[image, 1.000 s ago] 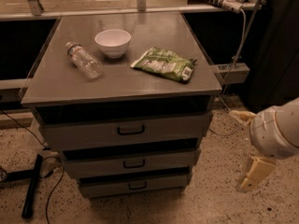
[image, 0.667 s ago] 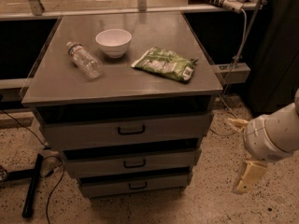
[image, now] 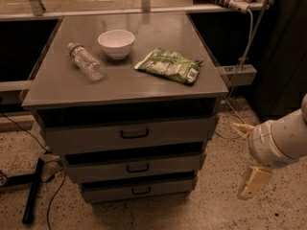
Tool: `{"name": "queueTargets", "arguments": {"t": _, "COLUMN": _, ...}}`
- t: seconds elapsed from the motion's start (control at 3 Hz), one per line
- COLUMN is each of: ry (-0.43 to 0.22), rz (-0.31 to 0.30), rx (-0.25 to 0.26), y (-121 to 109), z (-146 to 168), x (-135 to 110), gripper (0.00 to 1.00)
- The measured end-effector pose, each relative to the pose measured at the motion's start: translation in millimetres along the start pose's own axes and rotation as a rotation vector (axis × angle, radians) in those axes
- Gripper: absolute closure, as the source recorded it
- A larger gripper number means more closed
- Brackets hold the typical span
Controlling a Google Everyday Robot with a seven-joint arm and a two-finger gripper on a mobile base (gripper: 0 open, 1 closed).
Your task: Open bottom drawer
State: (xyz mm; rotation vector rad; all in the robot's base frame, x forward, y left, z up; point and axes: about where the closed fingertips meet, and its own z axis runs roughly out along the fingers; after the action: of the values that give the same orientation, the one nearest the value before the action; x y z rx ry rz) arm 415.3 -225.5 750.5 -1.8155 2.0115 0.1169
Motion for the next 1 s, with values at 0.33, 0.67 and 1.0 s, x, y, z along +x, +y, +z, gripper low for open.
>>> {"name": "queueTargets", "arguments": {"t": 0.33, "ry": -0.016, "rz": -0.018, "rx": 0.010, "y": 5, "z": 28, "x": 12, "gripper": 0.00}}
{"name": "queueTargets", "arguments": {"t": 0.67, "ry": -0.018, "rz": -0.065, "rx": 0.042, "y": 13, "z": 65, "x": 26, "gripper": 0.00}}
{"name": "queueTargets", "arguments": {"t": 1.0, "ry": -0.066, "rz": -0.094, "rx": 0.100, "y": 15, "z": 99, "x": 43, "gripper": 0.00}}
